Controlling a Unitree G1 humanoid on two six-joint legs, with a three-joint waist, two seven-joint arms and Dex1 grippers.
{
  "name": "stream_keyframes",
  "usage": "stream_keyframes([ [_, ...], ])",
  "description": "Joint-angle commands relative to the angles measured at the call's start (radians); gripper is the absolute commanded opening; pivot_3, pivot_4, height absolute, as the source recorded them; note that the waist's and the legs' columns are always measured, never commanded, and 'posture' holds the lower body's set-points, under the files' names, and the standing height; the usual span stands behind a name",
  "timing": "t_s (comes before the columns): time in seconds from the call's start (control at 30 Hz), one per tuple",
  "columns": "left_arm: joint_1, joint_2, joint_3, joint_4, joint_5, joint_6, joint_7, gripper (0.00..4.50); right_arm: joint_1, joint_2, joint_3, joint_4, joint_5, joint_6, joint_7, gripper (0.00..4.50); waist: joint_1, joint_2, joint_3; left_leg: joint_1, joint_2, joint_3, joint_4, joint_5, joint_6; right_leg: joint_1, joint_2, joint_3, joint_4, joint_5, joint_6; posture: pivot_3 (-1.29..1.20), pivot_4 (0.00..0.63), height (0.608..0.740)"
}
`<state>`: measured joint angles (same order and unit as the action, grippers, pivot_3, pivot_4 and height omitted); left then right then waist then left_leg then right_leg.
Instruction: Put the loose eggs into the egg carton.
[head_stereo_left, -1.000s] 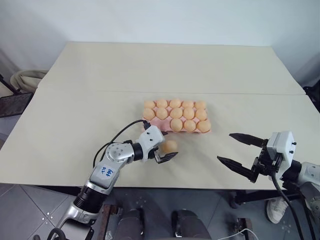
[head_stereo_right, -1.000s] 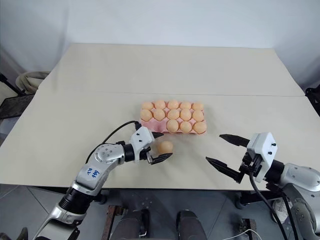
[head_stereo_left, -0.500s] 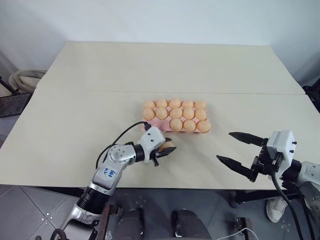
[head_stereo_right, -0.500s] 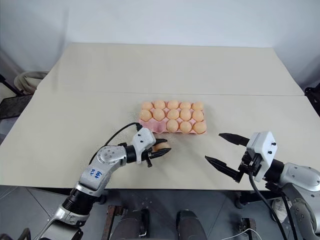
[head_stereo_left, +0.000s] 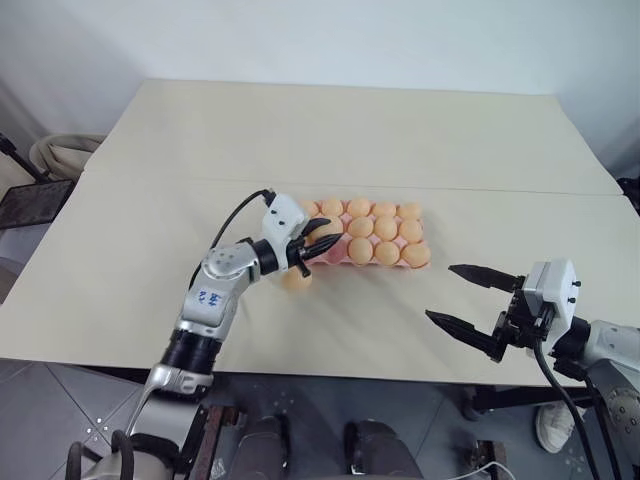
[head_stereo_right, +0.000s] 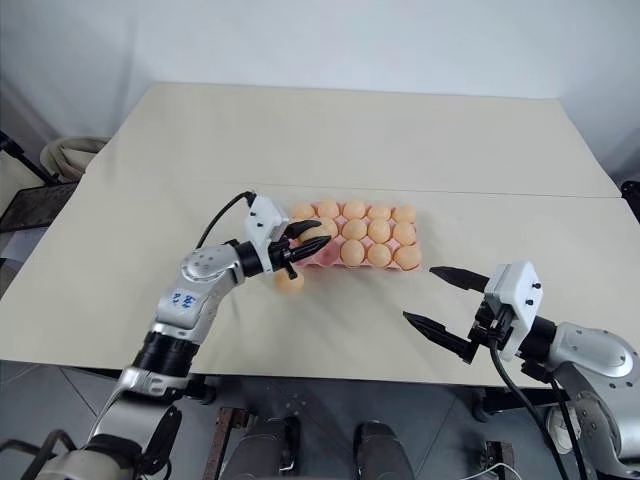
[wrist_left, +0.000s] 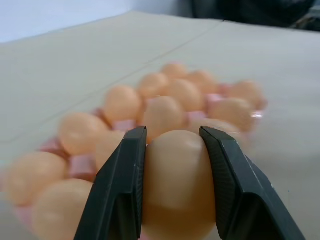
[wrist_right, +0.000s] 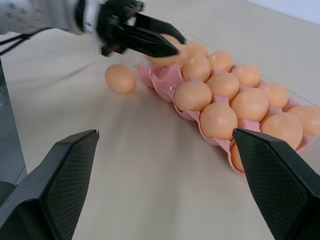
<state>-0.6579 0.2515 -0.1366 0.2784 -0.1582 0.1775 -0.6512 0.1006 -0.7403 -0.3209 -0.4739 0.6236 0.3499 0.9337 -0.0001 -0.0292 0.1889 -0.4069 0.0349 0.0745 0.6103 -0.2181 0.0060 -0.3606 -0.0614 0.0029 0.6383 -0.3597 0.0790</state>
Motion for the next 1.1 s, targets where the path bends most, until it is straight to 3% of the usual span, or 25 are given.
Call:
stream_keyframes([
  [0.03, -0.039, -0.029, -0.012, 0.069, 0.013, -0.077, -0.029, 1.70, -0.010, 0.002, -0.007, -0.014, 0.011, -0.013, 0.002, 4.50, -0.002, 0.000, 0.000, -0.001, 0.000, 0.000, 0.000, -0.001, 0.000, 0.000, 0.000, 0.000, -0.001, 0.000, 0.000, 0.00, 0.150, 0.740],
  [0.2, -0.032, -0.027, -0.005, 0.055, 0.026, -0.109, -0.040, 3.28, -0.016, 0.007, 0.000, -0.014, 0.008, -0.015, -0.002, 4.50, -0.001, 0.000, 0.000, -0.004, 0.001, 0.000, 0.000, -0.003, -0.001, -0.003, 0.001, -0.001, -0.002, 0.000, 0.001, 0.00, 0.150, 0.740],
  [0.33, 0.031, 0.034, 0.035, -0.063, -0.003, -0.095, -0.061, 4.49, -0.013, 0.017, 0.008, -0.014, 0.003, -0.019, -0.005, 4.50, -0.006, 0.000, 0.000, -0.004, 0.001, 0.000, 0.000, -0.003, -0.001, -0.003, 0.001, 0.000, -0.002, 0.000, 0.001, 0.00, 0.150, 0.740],
  [0.5, 0.181, 0.164, 0.121, -0.230, -0.089, -0.084, -0.157, 4.49, -0.020, 0.022, 0.021, -0.003, -0.003, -0.025, 0.001, 4.50, -0.009, 0.000, 0.000, 0.000, 0.002, 0.001, 0.000, -0.003, -0.002, 0.000, 0.001, 0.000, -0.001, 0.000, 0.001, 0.00, 0.150, 0.740],
  [0.87, 0.526, 0.475, 0.437, -0.415, -0.301, -0.051, -0.347, 4.49, -0.046, 0.013, 0.027, 0.045, 0.000, -0.046, 0.042, 4.50, -0.027, 0.001, 0.000, 0.000, 0.002, -0.001, -0.006, -0.006, -0.007, 0.000, -0.003, 0.000, -0.007, -0.002, -0.003, 0.00, 0.150, 0.740],
  [1.1, 0.674, 0.519, 0.494, -0.451, -0.310, -0.055, -0.372, 4.49, -0.056, 0.003, 0.013, 0.074, -0.006, -0.069, 0.076, 4.50, -0.029, 0.001, 0.000, 0.000, 0.002, 0.000, -0.016, -0.007, -0.009, -0.003, -0.002, -0.002, -0.012, -0.004, -0.007, 0.00, 0.150, 0.740],
])
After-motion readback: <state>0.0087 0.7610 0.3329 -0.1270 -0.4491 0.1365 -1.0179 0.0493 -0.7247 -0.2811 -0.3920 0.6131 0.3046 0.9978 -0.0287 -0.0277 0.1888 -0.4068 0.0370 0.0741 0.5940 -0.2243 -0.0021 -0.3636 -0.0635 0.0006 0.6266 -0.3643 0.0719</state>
